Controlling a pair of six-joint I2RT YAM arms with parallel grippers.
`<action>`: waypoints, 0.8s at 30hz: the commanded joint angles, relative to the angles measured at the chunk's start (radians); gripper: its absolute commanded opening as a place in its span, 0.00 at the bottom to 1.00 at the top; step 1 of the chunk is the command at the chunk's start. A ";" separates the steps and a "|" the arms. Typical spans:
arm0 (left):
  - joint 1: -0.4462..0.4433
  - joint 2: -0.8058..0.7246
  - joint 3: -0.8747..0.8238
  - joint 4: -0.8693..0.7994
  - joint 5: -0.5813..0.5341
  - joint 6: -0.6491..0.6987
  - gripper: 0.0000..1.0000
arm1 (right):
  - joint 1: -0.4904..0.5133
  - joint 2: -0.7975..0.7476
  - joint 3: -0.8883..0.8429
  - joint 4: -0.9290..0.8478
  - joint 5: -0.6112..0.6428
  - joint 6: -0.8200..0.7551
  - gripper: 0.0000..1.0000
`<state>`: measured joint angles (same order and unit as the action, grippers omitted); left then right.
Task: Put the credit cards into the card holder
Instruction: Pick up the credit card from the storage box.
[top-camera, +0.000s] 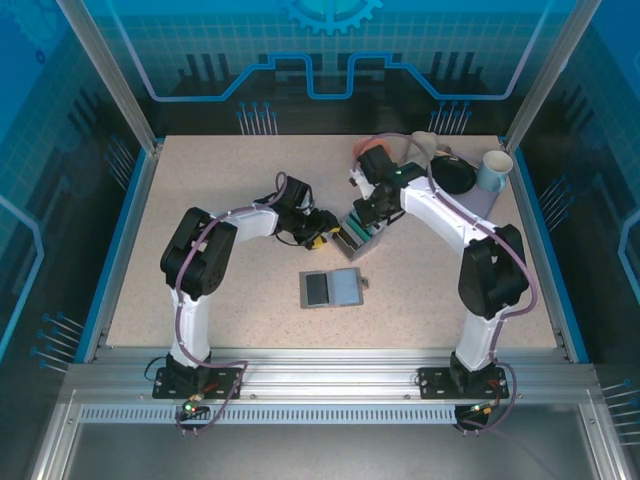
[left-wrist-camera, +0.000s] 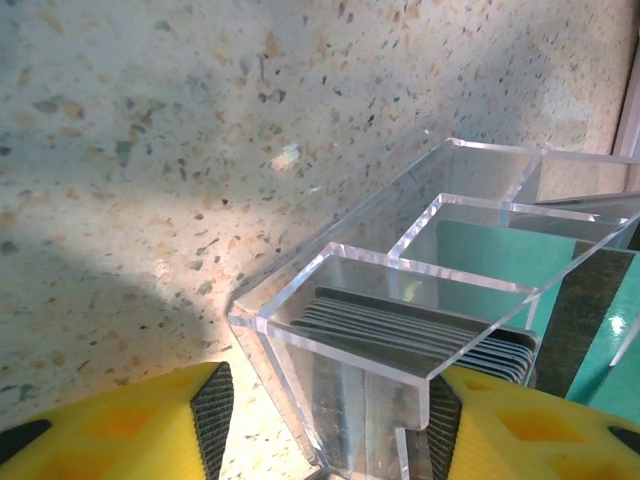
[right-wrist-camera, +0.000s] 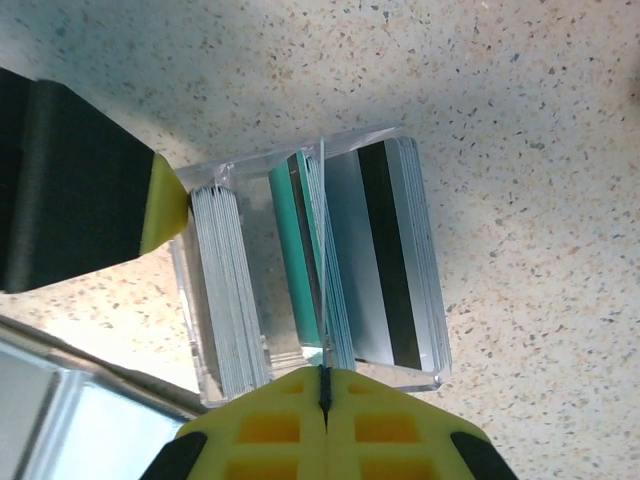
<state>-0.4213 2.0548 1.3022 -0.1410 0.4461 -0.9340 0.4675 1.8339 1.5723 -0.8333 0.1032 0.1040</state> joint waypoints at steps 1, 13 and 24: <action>0.006 -0.060 -0.043 -0.045 0.002 0.033 0.60 | -0.034 -0.060 -0.029 0.018 -0.144 0.066 0.00; 0.009 -0.330 -0.180 0.120 0.038 0.017 0.75 | -0.120 -0.253 -0.176 0.171 -0.460 0.273 0.00; 0.019 -0.464 -0.340 0.546 0.223 -0.203 0.76 | -0.166 -0.416 -0.327 0.362 -0.664 0.487 0.00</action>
<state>-0.4107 1.6268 0.9779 0.2390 0.5842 -1.0599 0.3225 1.4494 1.2675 -0.5526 -0.4633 0.5053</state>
